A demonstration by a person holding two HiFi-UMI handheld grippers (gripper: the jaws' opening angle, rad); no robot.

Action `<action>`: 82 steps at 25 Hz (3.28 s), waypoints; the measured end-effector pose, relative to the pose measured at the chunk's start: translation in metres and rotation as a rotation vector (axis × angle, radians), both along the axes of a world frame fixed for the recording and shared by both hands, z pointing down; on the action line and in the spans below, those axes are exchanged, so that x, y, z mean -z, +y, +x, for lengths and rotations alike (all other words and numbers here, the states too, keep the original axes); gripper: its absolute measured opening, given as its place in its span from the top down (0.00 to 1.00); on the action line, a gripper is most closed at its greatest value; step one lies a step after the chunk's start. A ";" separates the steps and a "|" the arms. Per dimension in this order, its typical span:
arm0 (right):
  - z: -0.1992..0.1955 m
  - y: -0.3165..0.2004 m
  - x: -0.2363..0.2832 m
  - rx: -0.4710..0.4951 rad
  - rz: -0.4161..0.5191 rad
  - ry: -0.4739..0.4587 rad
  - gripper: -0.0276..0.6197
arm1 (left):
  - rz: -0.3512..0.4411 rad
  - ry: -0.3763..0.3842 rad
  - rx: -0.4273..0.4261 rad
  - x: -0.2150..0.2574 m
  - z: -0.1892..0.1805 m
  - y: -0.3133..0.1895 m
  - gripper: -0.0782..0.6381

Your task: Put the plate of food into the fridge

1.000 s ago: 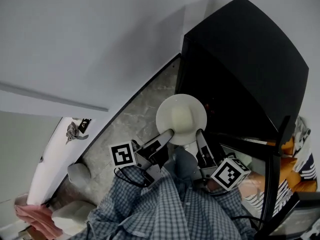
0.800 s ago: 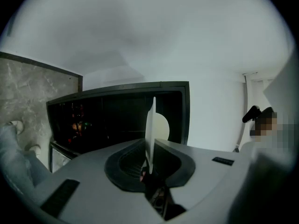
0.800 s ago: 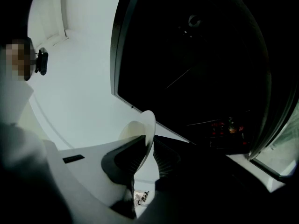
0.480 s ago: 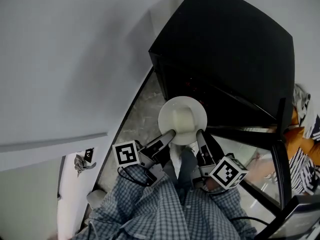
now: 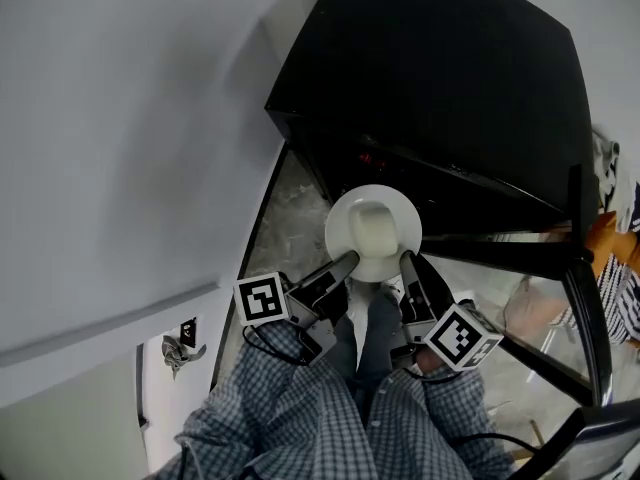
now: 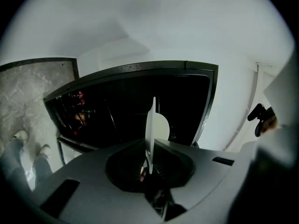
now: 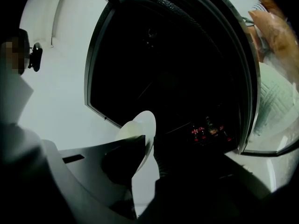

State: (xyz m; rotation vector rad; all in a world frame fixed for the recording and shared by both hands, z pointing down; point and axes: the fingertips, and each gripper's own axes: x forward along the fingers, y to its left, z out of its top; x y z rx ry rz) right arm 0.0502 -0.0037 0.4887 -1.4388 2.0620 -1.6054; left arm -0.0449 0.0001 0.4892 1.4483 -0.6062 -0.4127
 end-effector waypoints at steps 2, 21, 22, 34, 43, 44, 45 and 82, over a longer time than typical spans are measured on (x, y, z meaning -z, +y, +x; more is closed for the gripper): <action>0.002 -0.001 -0.003 -0.020 -0.001 0.024 0.87 | 0.001 0.011 -0.023 -0.003 0.002 -0.004 0.84; 0.012 -0.013 -0.044 -0.116 0.004 0.134 0.87 | -0.044 0.047 -0.086 -0.051 0.012 -0.024 0.85; 0.013 -0.015 -0.047 -0.118 0.004 0.132 0.87 | -0.045 0.048 -0.081 -0.054 0.013 -0.025 0.85; 0.024 -0.029 -0.082 -0.191 -0.006 0.124 0.87 | -0.018 0.041 -0.059 -0.088 0.023 -0.040 0.85; 0.030 -0.038 -0.096 -0.201 0.019 0.205 0.87 | -0.026 0.037 -0.022 -0.108 0.029 -0.049 0.86; 0.029 -0.039 -0.096 -0.199 0.025 0.218 0.87 | -0.027 0.038 -0.018 -0.110 0.029 -0.051 0.86; 0.029 -0.041 -0.097 -0.196 0.032 0.234 0.87 | -0.027 0.040 -0.014 -0.111 0.030 -0.052 0.86; -0.009 -0.036 -0.119 0.405 0.336 1.216 0.86 | -0.049 -0.049 0.033 -0.165 0.064 -0.094 0.86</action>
